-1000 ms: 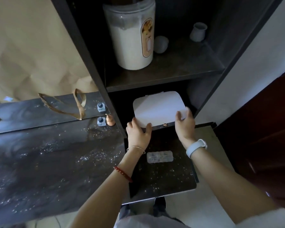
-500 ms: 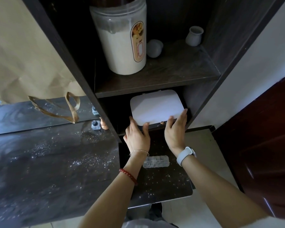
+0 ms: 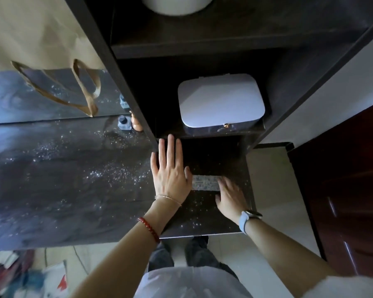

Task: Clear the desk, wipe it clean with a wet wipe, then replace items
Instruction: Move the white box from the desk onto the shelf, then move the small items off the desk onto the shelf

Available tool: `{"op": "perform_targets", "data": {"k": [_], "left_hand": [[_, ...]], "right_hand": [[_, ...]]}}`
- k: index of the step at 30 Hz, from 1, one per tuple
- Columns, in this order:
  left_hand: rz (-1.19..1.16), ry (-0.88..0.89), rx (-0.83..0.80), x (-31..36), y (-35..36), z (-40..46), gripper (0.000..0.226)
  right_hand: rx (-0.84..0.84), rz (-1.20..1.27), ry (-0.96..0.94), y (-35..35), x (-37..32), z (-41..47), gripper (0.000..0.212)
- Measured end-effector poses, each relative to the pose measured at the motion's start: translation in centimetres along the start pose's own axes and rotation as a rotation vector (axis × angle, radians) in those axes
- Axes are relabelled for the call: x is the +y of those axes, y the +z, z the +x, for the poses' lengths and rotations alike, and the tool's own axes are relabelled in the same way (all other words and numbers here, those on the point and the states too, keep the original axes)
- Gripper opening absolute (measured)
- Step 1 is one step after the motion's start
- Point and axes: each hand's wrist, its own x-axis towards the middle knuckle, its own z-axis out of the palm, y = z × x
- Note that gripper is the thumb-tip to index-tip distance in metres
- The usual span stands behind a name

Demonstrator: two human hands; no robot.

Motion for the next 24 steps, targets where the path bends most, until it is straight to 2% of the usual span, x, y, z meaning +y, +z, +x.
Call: {"op": "perform_targets", "data": {"k": [4, 10, 16, 21, 24], "left_hand": [[-0.002, -0.012, -0.001, -0.3, -0.1, -0.1, 0.084], [-0.05, -0.01, 0.013, 0.1, -0.2, -0.1, 0.085], [-0.04, 0.005, 0.004, -0.1, -0.5, -0.1, 0.087], [0.009, 0.027, -0.002, -0.2, -1.0, -0.1, 0.085], [0.002, 0.041, -0.023, -0.4, -1.5, -0.1, 0.083]], "right_hand": [[-0.173, -0.223, -0.016, 1.5, 0.6, 2.5, 0.07], [-0.143, -0.409, -0.017, 2.8, -0.1, 3.5, 0.061], [-0.16, -0.431, -0.044, 2.2, 0.3, 3.1, 0.046], [-0.257, -0.362, 0.035, 1.4, 0.5, 1.7, 0.052], [-0.181, -0.197, 0.075, 0.1, 0.2, 0.4, 0.054]]}}
